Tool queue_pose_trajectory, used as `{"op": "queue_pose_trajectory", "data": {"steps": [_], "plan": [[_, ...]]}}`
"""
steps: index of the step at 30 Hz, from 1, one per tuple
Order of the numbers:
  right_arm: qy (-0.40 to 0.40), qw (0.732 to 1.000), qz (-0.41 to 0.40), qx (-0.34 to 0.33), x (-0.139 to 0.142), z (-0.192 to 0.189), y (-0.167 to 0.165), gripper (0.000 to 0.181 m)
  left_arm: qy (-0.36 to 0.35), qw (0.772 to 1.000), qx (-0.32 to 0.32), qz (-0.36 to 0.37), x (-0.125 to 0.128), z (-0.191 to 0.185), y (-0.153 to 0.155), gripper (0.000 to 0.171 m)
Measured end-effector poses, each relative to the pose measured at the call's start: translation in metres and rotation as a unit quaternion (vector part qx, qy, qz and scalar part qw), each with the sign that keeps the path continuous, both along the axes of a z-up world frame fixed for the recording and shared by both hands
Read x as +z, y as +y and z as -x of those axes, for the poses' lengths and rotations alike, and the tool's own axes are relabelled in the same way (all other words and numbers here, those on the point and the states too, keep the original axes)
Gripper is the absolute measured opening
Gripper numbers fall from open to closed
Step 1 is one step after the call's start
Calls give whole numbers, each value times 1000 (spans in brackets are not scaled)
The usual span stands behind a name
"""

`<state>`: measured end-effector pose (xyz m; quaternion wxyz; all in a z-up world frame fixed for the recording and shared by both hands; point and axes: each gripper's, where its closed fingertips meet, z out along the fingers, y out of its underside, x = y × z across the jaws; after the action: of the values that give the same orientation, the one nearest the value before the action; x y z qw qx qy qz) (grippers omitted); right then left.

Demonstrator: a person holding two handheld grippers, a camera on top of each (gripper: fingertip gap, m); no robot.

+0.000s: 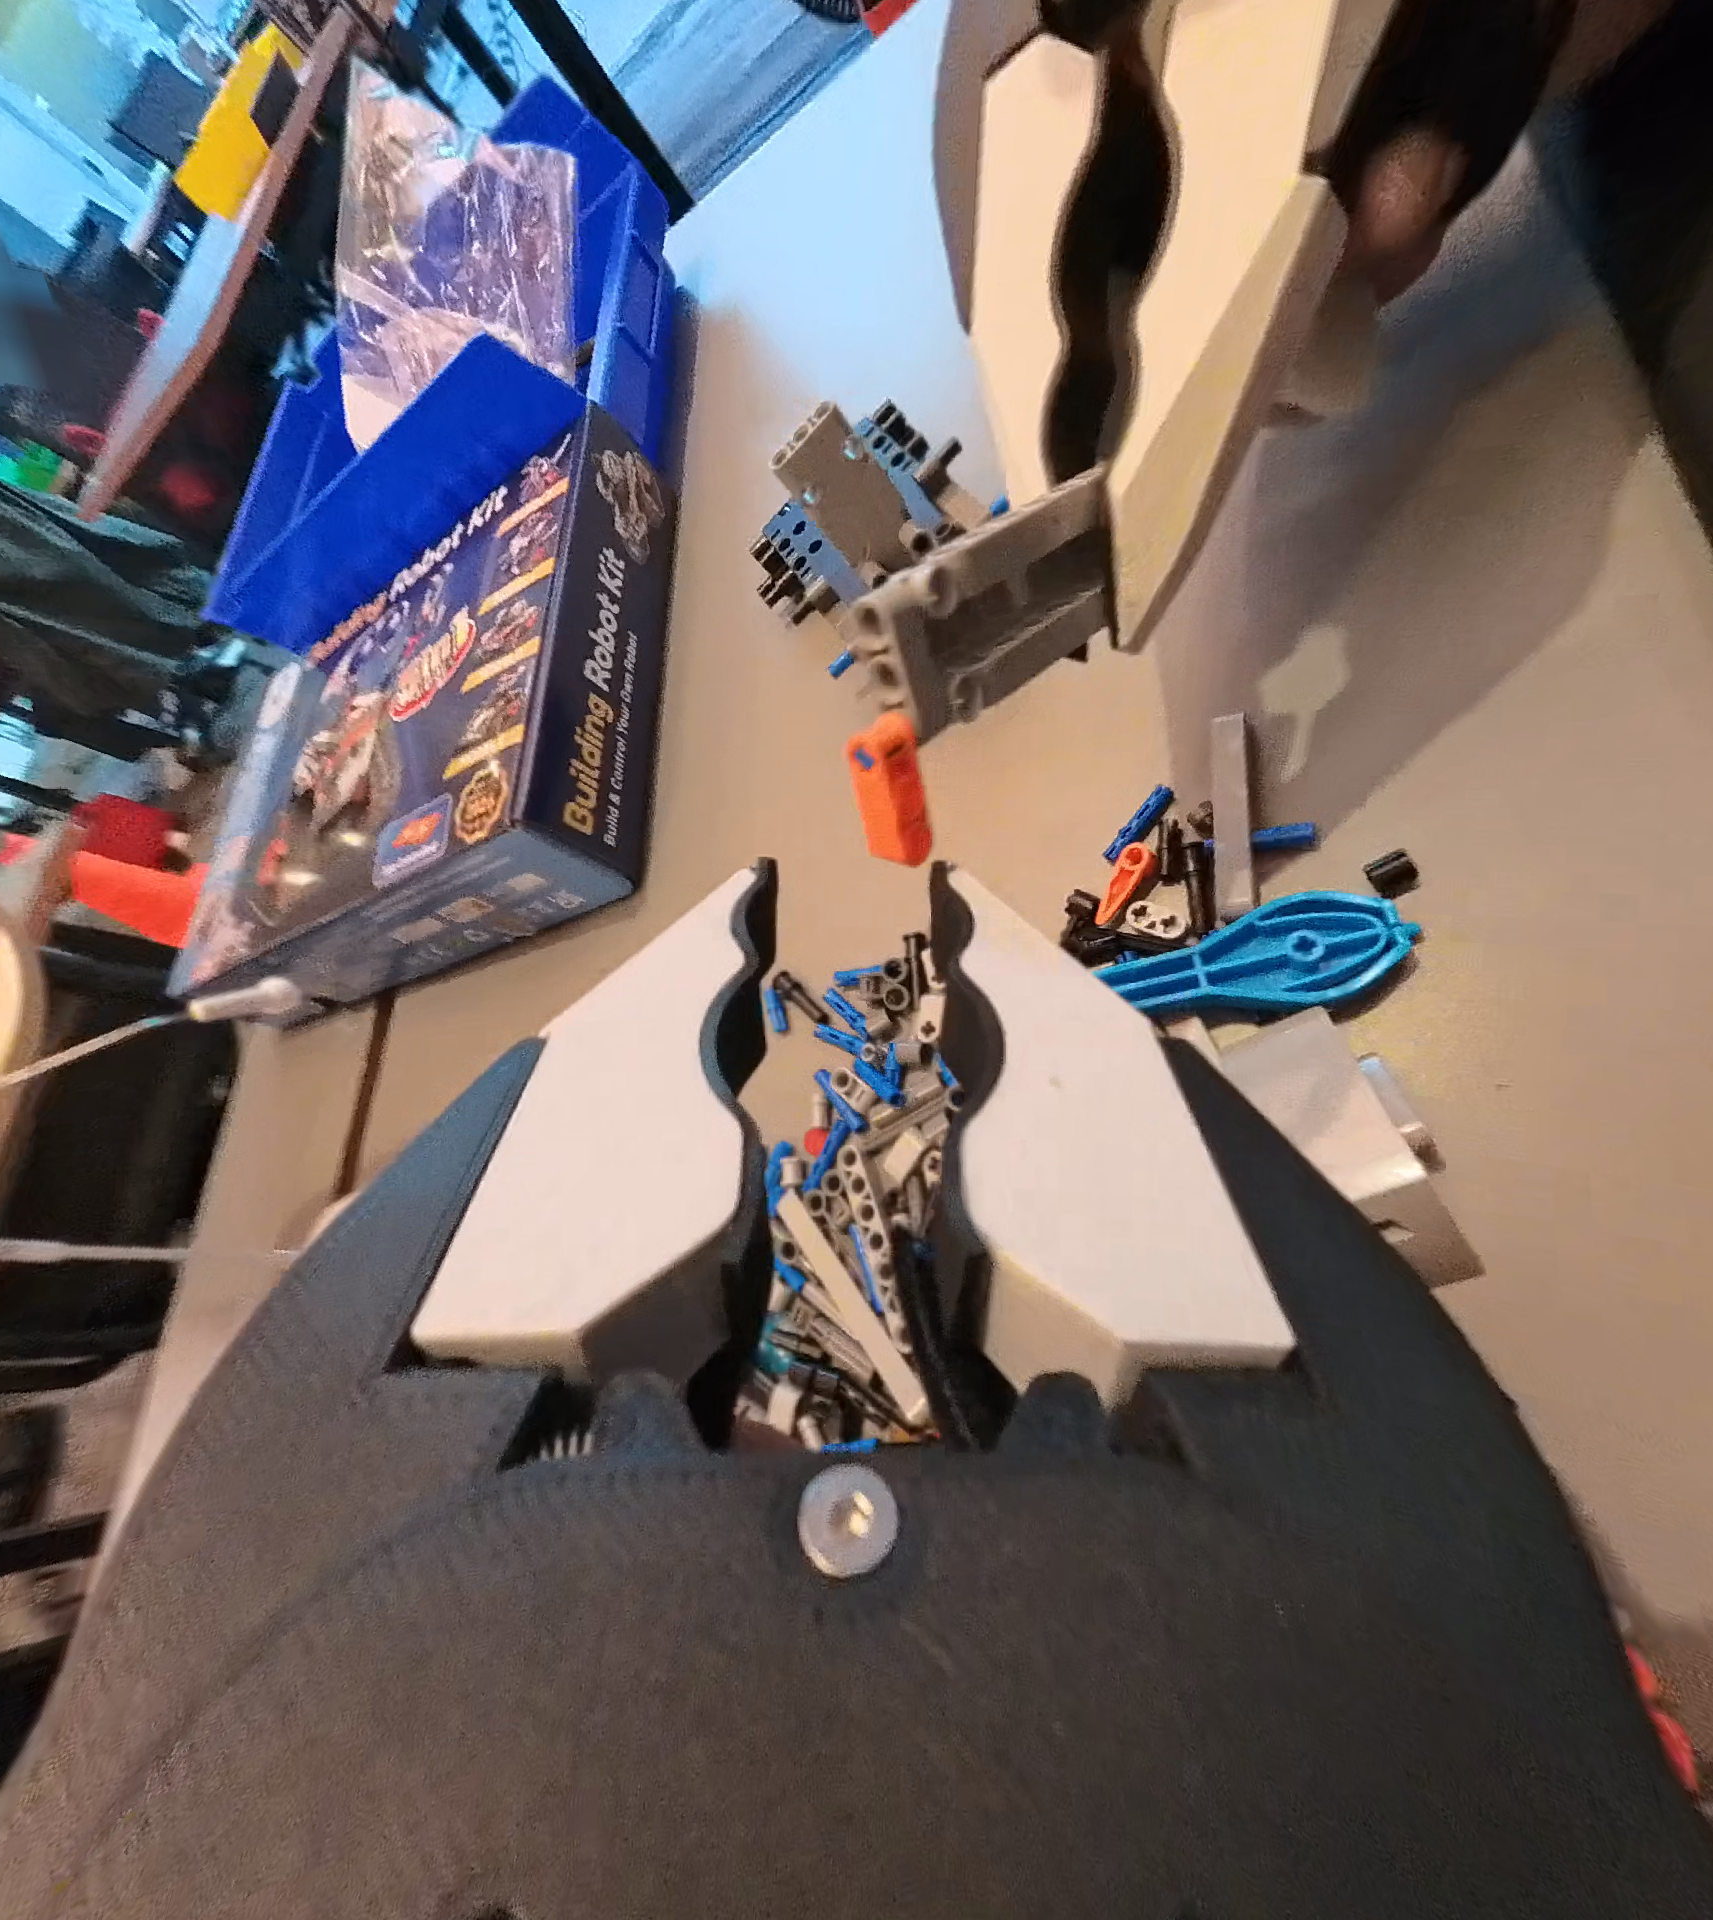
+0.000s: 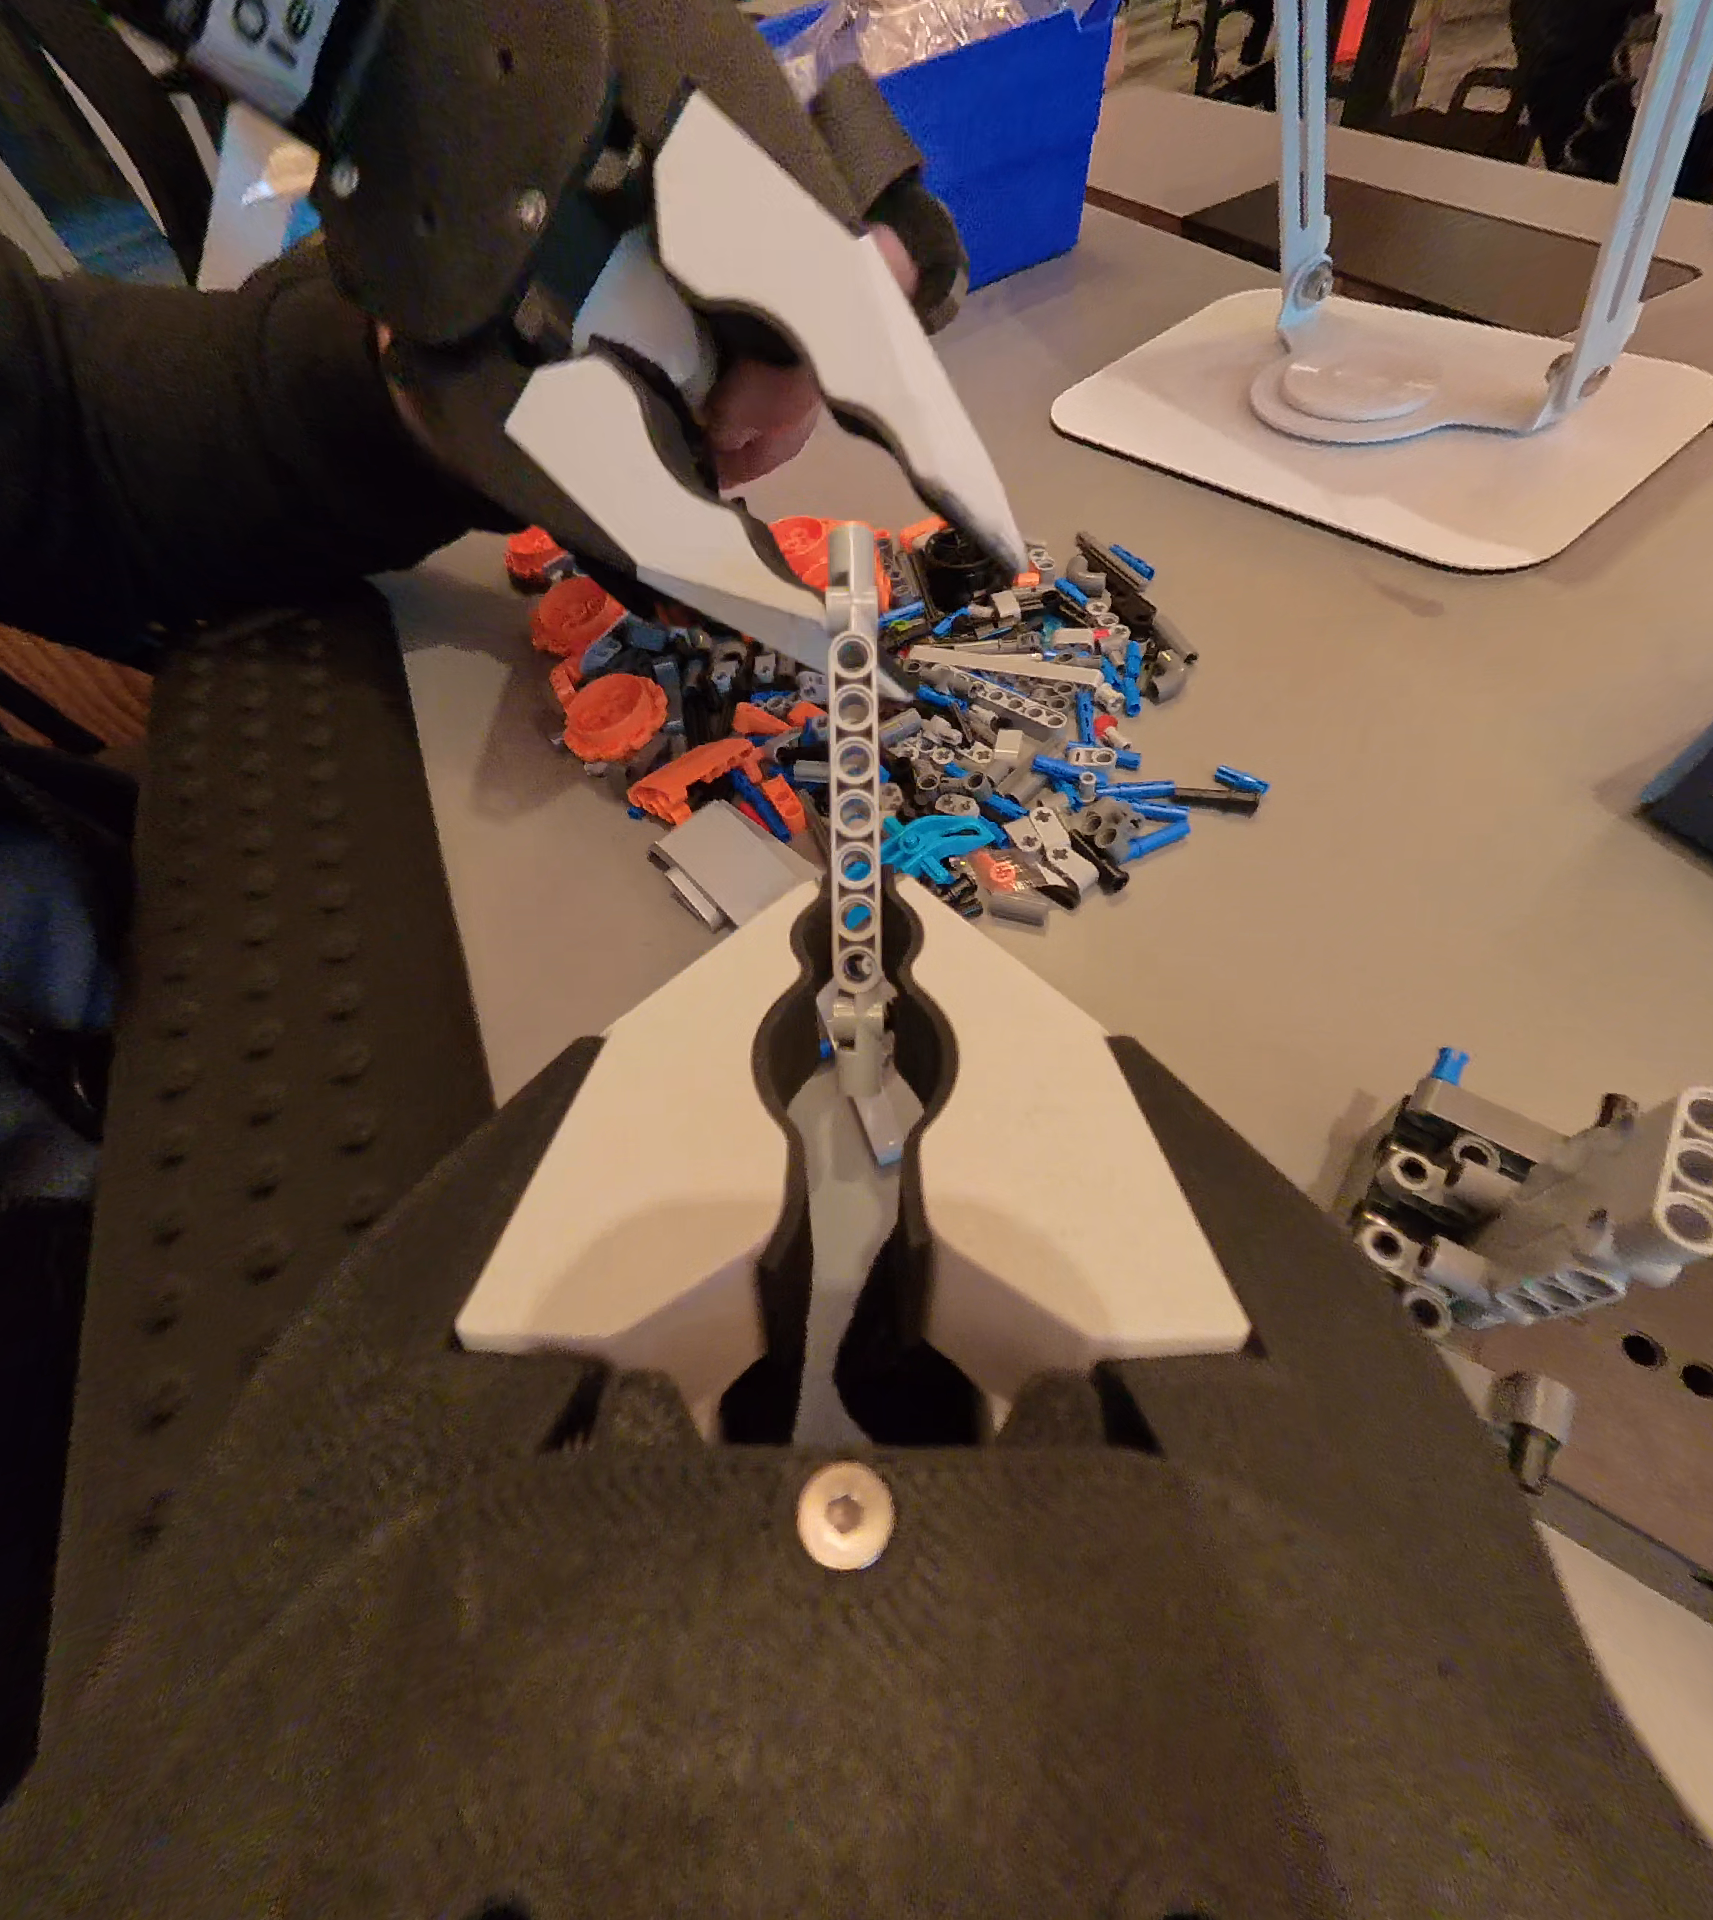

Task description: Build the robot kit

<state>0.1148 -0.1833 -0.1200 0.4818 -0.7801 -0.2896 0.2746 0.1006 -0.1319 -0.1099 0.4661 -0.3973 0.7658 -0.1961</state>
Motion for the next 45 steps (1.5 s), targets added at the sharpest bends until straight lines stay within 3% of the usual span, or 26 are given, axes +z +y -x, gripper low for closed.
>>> {"op": "queue_pose_trajectory", "data": {"steps": [4, 6, 23, 32, 38, 40, 45], "plan": [[15, 1000, 9, 4, 1, 5, 0, 5, -6, 997, 5, -72, -1, -6, -4, 9], [25, 1000, 14, 2, 1, 5, 1, 5, -17, 996, 15, -88, 1, -7, -2, 8], [87, 996, -14, -16, 22, -1, 7, 15, -74, 996, 51, 18, 19, -6, 13, 6], [100, 994, -17, -37, 24, -10, 12, 21, -91, 982, 71, 147, 18, -5, 27, 6], [100, 994, -15, -40, 23, -10, 13, 20, -86, 983, 63, 152, 15, -7, 22, 6], [94, 995, -15, -39, 22, -9, 13, 11, -82, 983, 60, 151, 13, -8, 19, 6], [87, 995, -14, -44, 21, -11, 13, 8, -73, 985, 60, 147, 9, -9, 18, 6]]}}
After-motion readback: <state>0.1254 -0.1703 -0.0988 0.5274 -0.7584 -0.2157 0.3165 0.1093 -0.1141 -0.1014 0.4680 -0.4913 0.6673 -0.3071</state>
